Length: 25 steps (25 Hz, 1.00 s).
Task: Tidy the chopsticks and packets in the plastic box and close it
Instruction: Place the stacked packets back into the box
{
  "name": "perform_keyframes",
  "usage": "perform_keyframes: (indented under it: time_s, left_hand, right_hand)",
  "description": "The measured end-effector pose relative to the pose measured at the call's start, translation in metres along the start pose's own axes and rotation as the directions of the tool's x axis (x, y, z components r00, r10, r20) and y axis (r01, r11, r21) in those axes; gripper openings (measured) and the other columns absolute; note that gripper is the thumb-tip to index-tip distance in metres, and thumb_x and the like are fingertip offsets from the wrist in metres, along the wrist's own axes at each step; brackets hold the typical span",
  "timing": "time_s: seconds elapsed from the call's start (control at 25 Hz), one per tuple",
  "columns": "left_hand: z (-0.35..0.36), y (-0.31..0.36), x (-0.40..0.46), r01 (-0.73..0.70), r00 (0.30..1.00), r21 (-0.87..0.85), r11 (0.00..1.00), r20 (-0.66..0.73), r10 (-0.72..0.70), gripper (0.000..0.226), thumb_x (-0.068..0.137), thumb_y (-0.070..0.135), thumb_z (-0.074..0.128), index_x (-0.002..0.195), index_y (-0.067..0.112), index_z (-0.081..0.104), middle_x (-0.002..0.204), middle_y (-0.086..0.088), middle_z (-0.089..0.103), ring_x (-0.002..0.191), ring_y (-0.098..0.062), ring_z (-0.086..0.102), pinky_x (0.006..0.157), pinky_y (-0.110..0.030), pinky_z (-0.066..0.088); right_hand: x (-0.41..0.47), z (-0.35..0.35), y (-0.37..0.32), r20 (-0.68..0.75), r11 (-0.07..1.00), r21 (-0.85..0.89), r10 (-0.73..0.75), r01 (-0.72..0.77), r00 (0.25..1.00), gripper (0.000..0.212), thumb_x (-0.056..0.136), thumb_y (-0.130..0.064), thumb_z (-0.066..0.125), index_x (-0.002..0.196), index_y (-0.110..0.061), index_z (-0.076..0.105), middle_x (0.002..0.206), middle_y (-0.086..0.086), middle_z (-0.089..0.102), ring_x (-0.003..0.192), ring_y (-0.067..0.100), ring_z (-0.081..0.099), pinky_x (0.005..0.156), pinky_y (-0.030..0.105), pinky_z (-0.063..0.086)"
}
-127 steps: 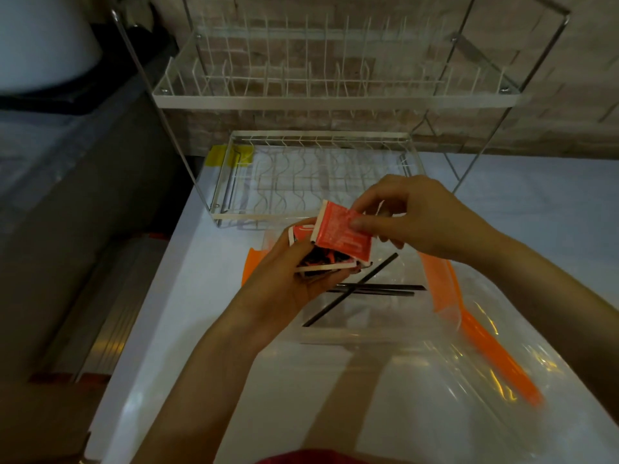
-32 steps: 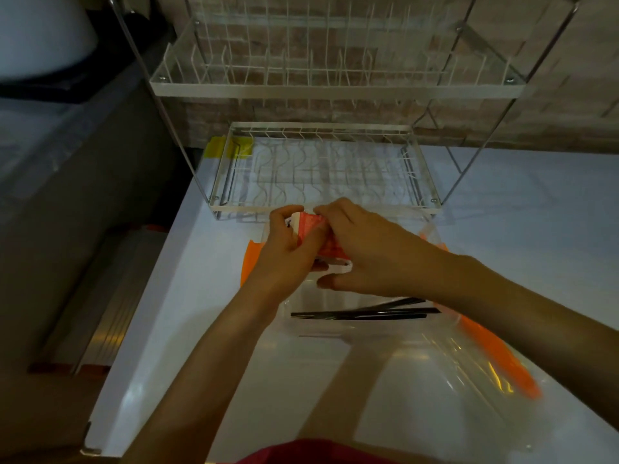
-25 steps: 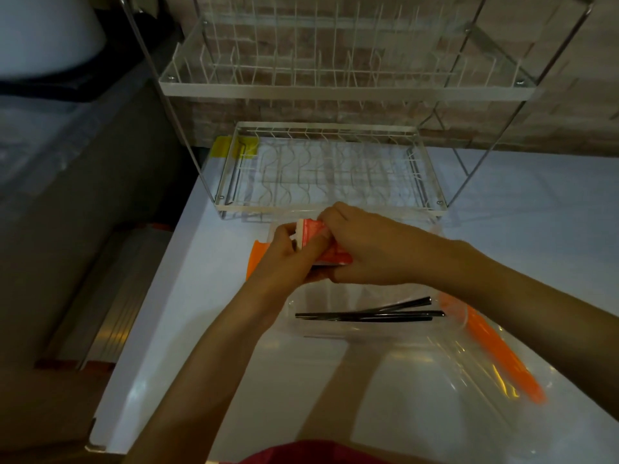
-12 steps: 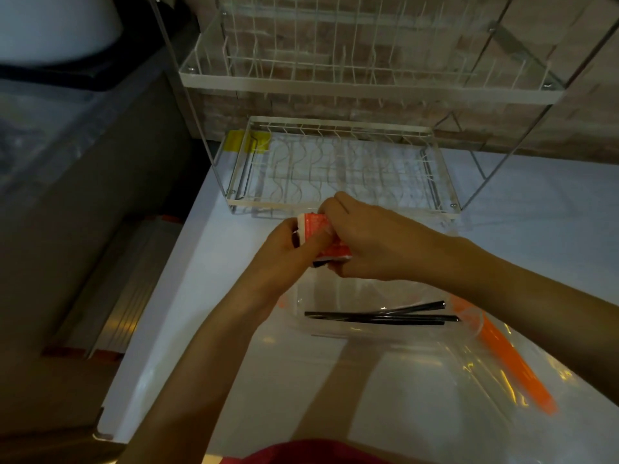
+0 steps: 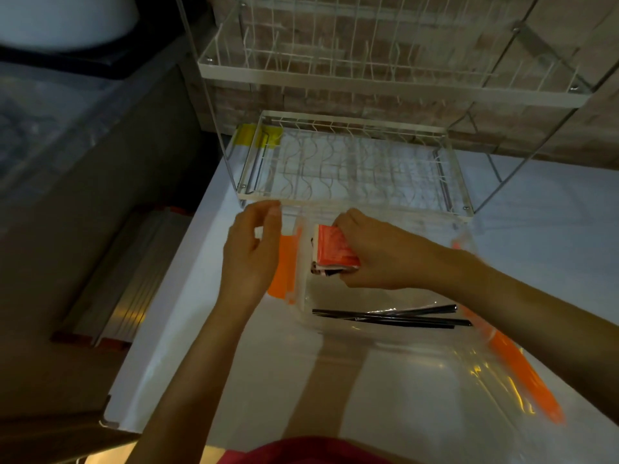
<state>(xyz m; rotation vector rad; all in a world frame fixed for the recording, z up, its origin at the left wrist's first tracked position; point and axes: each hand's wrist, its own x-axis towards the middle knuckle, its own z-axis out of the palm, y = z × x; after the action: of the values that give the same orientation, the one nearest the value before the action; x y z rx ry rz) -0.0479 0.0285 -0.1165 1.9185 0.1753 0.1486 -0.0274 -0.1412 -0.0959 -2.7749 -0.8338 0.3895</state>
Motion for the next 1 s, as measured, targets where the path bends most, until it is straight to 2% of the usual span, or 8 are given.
perform_keyframes:
  time_s: [0.08, 0.2, 0.4, 0.6, 0.72, 0.8, 0.88, 1.0]
  left_hand:
    - [0.003, -0.009, 0.002, 0.099, 0.994, 0.007, 0.995, 0.036, -0.099, 0.035, 0.093, 0.029, 0.042, 0.126, 0.023, 0.045, 0.112, 0.01, 0.046, 0.101, -0.003, 0.046, 0.079, -0.015, 0.034]
    - [0.011, -0.017, -0.002, 0.231, 0.97, -0.084, 0.969, 0.096, -0.223, 0.039, 0.092, 0.028, 0.045, 0.13, 0.022, 0.039, 0.113, 0.006, 0.045, 0.105, -0.012, 0.046, 0.086, -0.029, 0.041]
    - [0.02, -0.022, -0.007, 0.273, 0.959, -0.16, 0.948, 0.117, -0.257, 0.038, 0.09, 0.036, 0.046, 0.125, 0.022, 0.046, 0.129, -0.001, 0.051, 0.109, -0.018, 0.055, 0.082, -0.03, 0.049]
    - [0.021, -0.024, -0.007, 0.289, 0.956, -0.181, 0.94, 0.112, -0.272, 0.031, 0.089, 0.036, 0.046, 0.115, 0.022, 0.054, 0.122, -0.009, 0.057, 0.107, -0.024, 0.058, 0.085, -0.036, 0.051]
    - [0.021, -0.025, -0.006, 0.296, 0.954, -0.178, 0.939, 0.11, -0.28, 0.031, 0.089, 0.037, 0.046, 0.114, 0.021, 0.055, 0.121, -0.009, 0.057, 0.104, -0.023, 0.059, 0.076, -0.03, 0.051]
    - [0.021, -0.025, -0.006, 0.296, 0.953, -0.198, 0.934, 0.122, -0.276, 0.031, 0.089, 0.036, 0.047, 0.114, 0.019, 0.055, 0.121, -0.01, 0.057, 0.103, -0.023, 0.059, 0.068, -0.024, 0.049]
    - [0.021, -0.025, -0.006, 0.291, 0.955, -0.199, 0.936, 0.117, -0.273, 0.031, 0.09, 0.035, 0.046, 0.115, 0.019, 0.055, 0.12, -0.01, 0.057, 0.103, -0.023, 0.059, 0.066, -0.022, 0.048]
    - [0.022, -0.026, -0.006, 0.279, 0.959, -0.198, 0.94, 0.1, -0.264, 0.03, 0.09, 0.034, 0.045, 0.115, 0.019, 0.054, 0.119, -0.009, 0.058, 0.103, -0.022, 0.059, 0.069, -0.024, 0.05]
  right_hand:
    - [0.001, 0.016, 0.004, 0.071, 0.996, -0.083, 0.042, -0.037, 0.997, 0.049, 0.08, -0.025, 0.06, 0.119, -0.005, 0.039, 0.113, 0.013, 0.045, 0.083, 0.017, 0.044, 0.062, 0.026, 0.033]
    - [0.01, 0.039, 0.004, 0.134, 0.986, -0.163, 0.062, -0.04, 0.989, 0.049, 0.082, -0.031, 0.058, 0.119, -0.004, 0.039, 0.116, 0.017, 0.047, 0.097, 0.028, 0.05, 0.068, 0.029, 0.033]
    - [0.027, 0.057, 0.007, 0.139, 0.964, -0.257, 0.101, -0.062, 0.985, 0.051, 0.084, -0.024, 0.054, 0.125, -0.001, 0.034, 0.12, 0.02, 0.048, 0.105, 0.033, 0.05, 0.078, 0.036, 0.038]
    - [0.035, 0.07, 0.009, 0.184, 0.932, -0.359, 0.133, -0.06, 0.974, 0.065, 0.088, -0.04, 0.05, 0.133, -0.001, 0.025, 0.13, 0.019, 0.043, 0.113, 0.033, 0.046, 0.092, 0.04, 0.037]
    - [0.032, 0.065, 0.01, 0.189, 0.951, -0.307, 0.107, -0.045, 0.976, 0.076, 0.083, -0.054, 0.051, 0.135, -0.005, 0.025, 0.128, 0.017, 0.047, 0.112, 0.032, 0.049, 0.092, 0.041, 0.038]
    - [0.028, 0.06, 0.012, 0.188, 0.948, -0.319, 0.078, -0.014, 0.979, 0.081, 0.08, -0.056, 0.052, 0.138, -0.006, 0.022, 0.128, 0.017, 0.048, 0.112, 0.031, 0.049, 0.092, 0.041, 0.039]
    - [0.024, 0.053, 0.011, 0.144, 0.949, -0.314, 0.033, 0.014, 0.989, 0.078, 0.082, -0.051, 0.052, 0.139, -0.007, 0.023, 0.13, 0.016, 0.045, 0.115, 0.03, 0.046, 0.093, 0.04, 0.039]
    - [0.014, 0.041, 0.01, 0.044, 0.958, -0.271, -0.084, 0.093, 0.996, 0.056, 0.085, -0.042, 0.052, 0.13, -0.012, 0.037, 0.125, 0.012, 0.048, 0.108, 0.027, 0.047, 0.086, 0.035, 0.038]
